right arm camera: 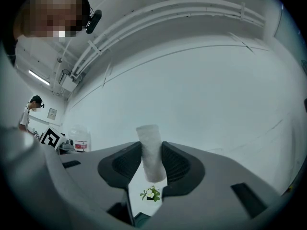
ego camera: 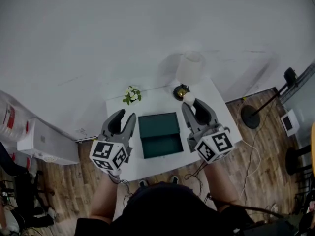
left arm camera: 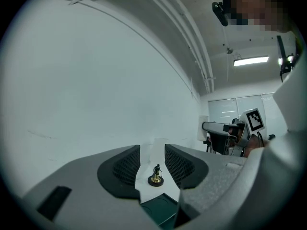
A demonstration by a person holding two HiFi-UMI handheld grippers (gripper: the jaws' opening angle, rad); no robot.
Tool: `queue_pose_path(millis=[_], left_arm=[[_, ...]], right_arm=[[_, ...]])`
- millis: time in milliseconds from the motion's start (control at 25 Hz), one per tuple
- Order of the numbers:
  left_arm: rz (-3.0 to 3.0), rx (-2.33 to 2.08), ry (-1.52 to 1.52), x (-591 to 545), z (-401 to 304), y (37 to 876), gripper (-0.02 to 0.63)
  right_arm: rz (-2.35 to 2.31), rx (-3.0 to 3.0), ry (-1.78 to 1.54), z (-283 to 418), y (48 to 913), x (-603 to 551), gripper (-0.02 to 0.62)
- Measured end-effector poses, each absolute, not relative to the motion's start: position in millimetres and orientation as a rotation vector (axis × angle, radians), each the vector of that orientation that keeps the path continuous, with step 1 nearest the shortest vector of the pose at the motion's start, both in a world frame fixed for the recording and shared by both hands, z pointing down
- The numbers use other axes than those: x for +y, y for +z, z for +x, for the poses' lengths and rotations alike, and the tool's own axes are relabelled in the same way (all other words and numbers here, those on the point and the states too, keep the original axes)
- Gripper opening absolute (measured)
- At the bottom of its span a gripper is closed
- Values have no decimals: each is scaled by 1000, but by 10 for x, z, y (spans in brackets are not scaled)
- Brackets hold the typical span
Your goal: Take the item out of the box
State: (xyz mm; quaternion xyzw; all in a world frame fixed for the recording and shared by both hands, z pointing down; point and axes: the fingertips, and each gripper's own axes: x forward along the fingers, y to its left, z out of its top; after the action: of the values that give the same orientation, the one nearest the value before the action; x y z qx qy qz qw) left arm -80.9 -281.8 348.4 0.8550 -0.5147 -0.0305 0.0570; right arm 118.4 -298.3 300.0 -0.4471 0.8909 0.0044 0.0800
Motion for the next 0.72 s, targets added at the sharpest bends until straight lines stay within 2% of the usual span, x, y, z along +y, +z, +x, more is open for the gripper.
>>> queue_pose_path(millis=[720], left_arm=[[2575, -1557, -86, -2808, -905, 3561, 158]], right_arm=[[-1313, 2673, -7, 1083, 3034, -2986, 135]])
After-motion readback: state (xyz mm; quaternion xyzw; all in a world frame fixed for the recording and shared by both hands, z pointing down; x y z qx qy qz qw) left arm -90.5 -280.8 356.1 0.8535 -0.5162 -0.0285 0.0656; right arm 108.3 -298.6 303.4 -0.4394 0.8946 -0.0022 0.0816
